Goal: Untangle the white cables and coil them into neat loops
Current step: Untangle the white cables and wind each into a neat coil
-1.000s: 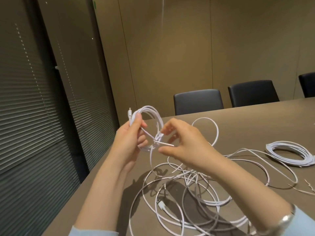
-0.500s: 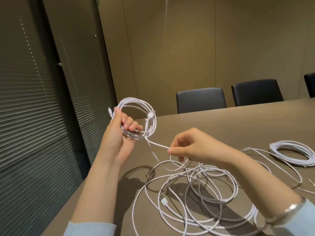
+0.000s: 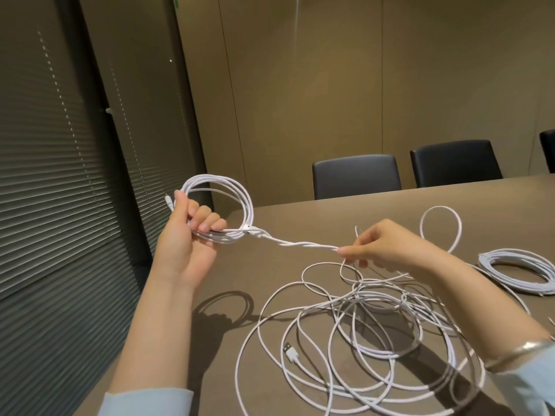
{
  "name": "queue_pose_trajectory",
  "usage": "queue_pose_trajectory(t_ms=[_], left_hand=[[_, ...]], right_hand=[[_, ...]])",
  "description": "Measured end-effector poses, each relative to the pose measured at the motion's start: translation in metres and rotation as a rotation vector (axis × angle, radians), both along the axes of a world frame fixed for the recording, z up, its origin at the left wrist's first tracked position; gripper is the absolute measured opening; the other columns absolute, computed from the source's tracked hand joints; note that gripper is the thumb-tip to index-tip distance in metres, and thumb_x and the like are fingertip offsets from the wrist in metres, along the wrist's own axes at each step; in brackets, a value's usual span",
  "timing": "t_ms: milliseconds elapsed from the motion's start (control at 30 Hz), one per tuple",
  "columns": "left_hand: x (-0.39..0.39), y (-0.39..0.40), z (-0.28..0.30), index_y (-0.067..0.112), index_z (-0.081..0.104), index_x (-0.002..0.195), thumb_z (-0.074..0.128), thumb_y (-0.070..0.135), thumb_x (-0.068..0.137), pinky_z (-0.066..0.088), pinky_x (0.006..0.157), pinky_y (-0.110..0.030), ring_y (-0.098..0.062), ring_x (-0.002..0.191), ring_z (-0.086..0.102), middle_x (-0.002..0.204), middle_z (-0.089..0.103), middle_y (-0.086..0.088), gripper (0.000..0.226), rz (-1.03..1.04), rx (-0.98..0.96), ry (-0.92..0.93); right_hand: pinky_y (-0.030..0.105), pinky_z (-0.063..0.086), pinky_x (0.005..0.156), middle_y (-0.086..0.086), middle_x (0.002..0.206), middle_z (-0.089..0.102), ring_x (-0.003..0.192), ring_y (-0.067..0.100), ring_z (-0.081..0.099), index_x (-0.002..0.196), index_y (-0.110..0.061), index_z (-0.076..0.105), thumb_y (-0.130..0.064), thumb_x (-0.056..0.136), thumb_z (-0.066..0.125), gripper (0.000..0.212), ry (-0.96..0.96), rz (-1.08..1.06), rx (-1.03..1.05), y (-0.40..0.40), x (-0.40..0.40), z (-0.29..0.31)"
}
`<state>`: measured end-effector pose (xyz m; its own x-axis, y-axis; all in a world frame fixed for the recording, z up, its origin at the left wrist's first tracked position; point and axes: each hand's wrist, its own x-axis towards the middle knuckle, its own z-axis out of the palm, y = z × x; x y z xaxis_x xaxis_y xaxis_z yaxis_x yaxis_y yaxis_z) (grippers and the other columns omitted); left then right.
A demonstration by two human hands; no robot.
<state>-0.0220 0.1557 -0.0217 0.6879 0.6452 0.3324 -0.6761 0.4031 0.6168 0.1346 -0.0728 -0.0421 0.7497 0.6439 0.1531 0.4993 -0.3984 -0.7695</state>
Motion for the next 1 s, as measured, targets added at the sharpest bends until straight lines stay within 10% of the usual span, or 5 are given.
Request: queue_pose_trajectory(t_ms=[367,767,1000], left_hand=[[0.000,-0.001,-0.002,0.019,0.034,0.059,0.035,0.043,0.103,0.031,0.042,-0.017,-0.007,0.041,0.022,0.048,0.023,0.007,0.050,0.053,-0.018,0.013],[0.011,-0.025,0.003,0.018,0.034,0.062,0.037,0.042,0.103,0.028,0.042,-0.018,-0.007,0.042,0.021,0.049,0.021,0.007,0.048,0.012,0.017,0.045],[0.010,-0.022,0.004,0.018,0.036,0.059,0.037,0.041,0.103,0.030,0.041,-0.018,-0.007,0.042,0.022,0.049,0.021,0.007,0.049,0.007,0.010,0.036]], right_hand=[[0.018,0.039,0.051,-0.004,0.058,0.066,0.050,0.005,0.049,0.071,-0.015,0.079,-0.041,0.077,0.076,0.027,-0.018,0.070,-0.067,-0.008,0.010,-0.003],[0.027,0.047,0.097,-0.012,0.119,0.063,0.109,0.004,0.058,0.126,-0.027,0.060,-0.045,0.084,0.069,0.046,-0.244,0.281,-0.011,0.037,-0.039,-0.014],[0.034,0.056,0.084,0.000,0.075,0.073,0.075,0.012,0.070,0.088,-0.018,0.074,-0.022,0.092,0.065,0.010,-0.067,0.307,0.225,0.058,-0.049,-0.038]])
